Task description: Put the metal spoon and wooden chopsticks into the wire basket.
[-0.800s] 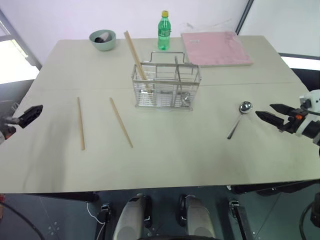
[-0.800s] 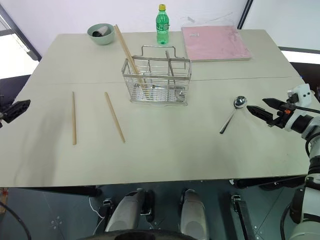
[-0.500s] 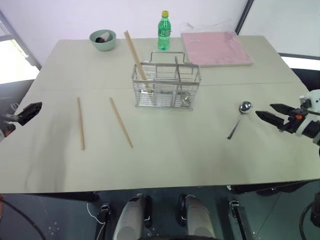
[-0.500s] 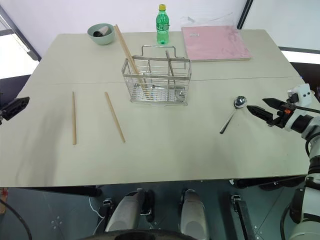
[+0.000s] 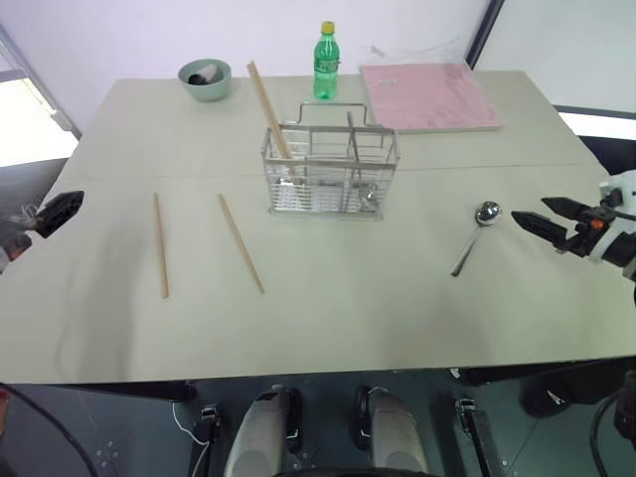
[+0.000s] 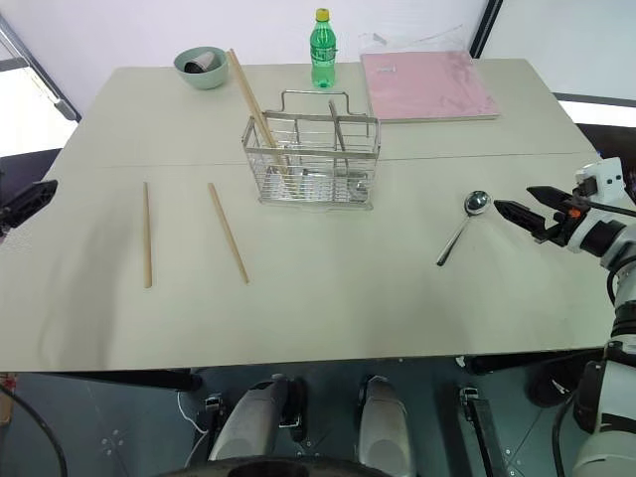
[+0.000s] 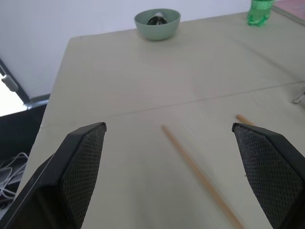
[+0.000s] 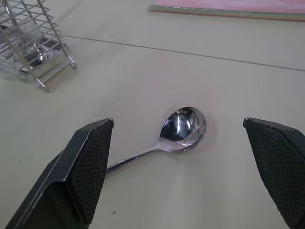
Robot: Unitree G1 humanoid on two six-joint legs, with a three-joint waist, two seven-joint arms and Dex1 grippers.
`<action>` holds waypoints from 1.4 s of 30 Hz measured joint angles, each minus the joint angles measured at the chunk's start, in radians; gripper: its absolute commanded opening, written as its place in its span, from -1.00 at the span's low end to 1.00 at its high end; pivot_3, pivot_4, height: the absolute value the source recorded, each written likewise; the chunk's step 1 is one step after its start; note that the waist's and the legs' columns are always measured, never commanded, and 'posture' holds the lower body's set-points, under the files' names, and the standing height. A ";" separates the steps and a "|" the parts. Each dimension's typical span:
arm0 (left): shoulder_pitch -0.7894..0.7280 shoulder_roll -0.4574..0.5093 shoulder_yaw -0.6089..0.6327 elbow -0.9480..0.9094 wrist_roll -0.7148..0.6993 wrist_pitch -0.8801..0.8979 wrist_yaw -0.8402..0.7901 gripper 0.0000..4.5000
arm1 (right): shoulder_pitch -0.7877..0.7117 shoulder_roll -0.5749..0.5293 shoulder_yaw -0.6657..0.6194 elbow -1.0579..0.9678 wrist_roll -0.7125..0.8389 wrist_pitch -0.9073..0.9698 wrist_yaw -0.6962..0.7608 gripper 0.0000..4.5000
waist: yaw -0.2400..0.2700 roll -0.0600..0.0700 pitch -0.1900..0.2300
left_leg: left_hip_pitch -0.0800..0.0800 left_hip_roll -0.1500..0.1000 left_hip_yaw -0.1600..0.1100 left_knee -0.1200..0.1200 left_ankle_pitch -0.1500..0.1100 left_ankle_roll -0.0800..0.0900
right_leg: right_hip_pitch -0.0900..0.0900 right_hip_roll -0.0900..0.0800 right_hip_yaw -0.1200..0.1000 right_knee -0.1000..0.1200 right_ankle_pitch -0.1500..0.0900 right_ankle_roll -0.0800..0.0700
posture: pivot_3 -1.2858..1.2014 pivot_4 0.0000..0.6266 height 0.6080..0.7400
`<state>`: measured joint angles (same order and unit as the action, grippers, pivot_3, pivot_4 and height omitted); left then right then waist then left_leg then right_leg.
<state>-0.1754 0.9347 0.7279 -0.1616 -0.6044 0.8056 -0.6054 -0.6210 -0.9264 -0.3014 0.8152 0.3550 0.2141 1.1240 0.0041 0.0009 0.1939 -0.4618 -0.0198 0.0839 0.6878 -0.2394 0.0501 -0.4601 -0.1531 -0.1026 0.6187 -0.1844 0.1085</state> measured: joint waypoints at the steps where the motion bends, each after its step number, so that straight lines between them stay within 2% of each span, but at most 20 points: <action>1: -0.017 0.005 -0.009 -0.003 -0.009 0.012 -0.001 0.98 | -0.018 -0.001 0.012 0.011 -0.013 -0.010 0.010 1.00 | -0.001 0.000 0.000 | 0.000 0.000 0.000 0.000 0.000 0.000 | 0.000 0.000 0.000 0.000 0.000 0.000 | 0.03 -0.52 0.19; 4: -0.089 0.031 -0.048 -0.066 -0.096 0.088 -0.023 0.98 | -0.110 -0.022 0.086 0.041 -0.071 -0.059 0.081 1.00 | -0.002 0.000 0.000 | 0.000 0.000 0.000 0.001 0.000 0.000 | 0.000 0.000 0.000 0.000 0.000 0.000 | 0.03 -0.52 0.19; 11: -0.122 0.086 -0.163 -0.374 -0.541 0.269 -0.217 0.98 | -0.423 -0.077 0.338 0.123 -0.299 -0.307 0.320 1.00 | -0.024 0.000 0.001 | 0.000 0.000 0.000 0.000 0.001 -0.001 | 0.000 0.001 0.000 0.000 0.000 0.000 | 0.03 -0.52 0.19; 15: -0.289 0.052 -0.337 -0.375 -0.581 0.264 -0.189 0.98 | -0.573 -0.020 0.473 0.237 -0.435 -0.481 0.419 1.00 | -0.024 0.000 0.001 | 0.003 0.000 0.000 0.000 0.004 -0.001 | 0.002 0.003 0.000 0.004 0.000 0.001 | 0.03 -0.52 0.19; 19: -0.443 -0.062 -0.529 -0.321 -0.513 0.243 -0.142 0.98 | -0.646 0.041 0.624 0.340 -0.614 -0.715 0.412 1.00 | -0.016 -0.001 0.001 | 0.002 -0.001 -0.001 0.003 0.004 0.000 | 0.002 0.002 0.000 0.009 0.000 0.001 | 0.03 -0.52 0.19; 22: -0.496 -0.119 -0.642 -0.313 -0.451 0.234 -0.117 0.98 | -0.664 0.090 0.714 0.392 -0.726 -0.853 0.363 1.00 | -0.019 -0.001 0.001 | 0.001 -0.001 -0.002 0.005 0.004 0.000 | 0.001 0.002 0.000 0.010 -0.001 0.001 | 0.03 -0.52 0.19; 26: -0.509 -0.148 -0.704 -0.313 -0.398 0.227 -0.106 0.98 | -0.677 0.107 0.814 0.441 -0.864 -0.978 0.260 1.00 | -0.021 -0.001 0.001 | 0.001 -0.001 -0.002 0.005 0.004 0.000 | 0.001 0.002 0.000 0.011 -0.001 0.002 | 0.03 -0.52 0.19; 30: -0.530 -0.174 -0.703 -0.319 -0.390 0.227 -0.067 0.98 | -0.711 0.136 0.932 0.476 -1.028 -1.043 0.074 1.00 | -0.023 -0.001 0.001 | 0.001 0.000 -0.002 0.006 0.004 0.000 | 0.001 0.002 0.001 0.012 -0.001 0.001 | 0.03 -0.52 0.19; 38: -0.529 -0.171 -0.661 -0.337 -0.413 0.238 -0.024 0.98 | -0.760 0.172 1.092 0.509 -1.256 -1.065 -0.253 1.00 | -0.021 -0.001 0.001 | 0.001 -0.001 -0.003 0.006 0.004 -0.001 | 0.001 0.002 0.001 0.012 -0.001 0.001 | 0.03 -0.52 0.19; 42: -0.529 -0.171 -0.660 -0.347 -0.427 0.240 -0.013 0.98 | -0.771 0.180 1.158 0.524 -1.339 -1.087 -0.341 1.00 | -0.022 -0.001 0.001 | 0.001 -0.001 -0.003 0.007 0.004 -0.001 | 0.001 0.002 0.001 0.012 -0.001 0.001 | 0.03 -0.52 0.19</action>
<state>-0.7042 0.7635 0.0675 -0.5085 -1.0311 1.0452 -0.6189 -1.3921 -0.7463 0.8570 1.3390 -0.9840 -0.8733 0.7828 -0.0176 -0.0002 0.1950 -0.4605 -0.0205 0.0807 0.6944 -0.2350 0.0495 -0.4588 -0.1506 -0.1016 0.6306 -0.1856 0.1095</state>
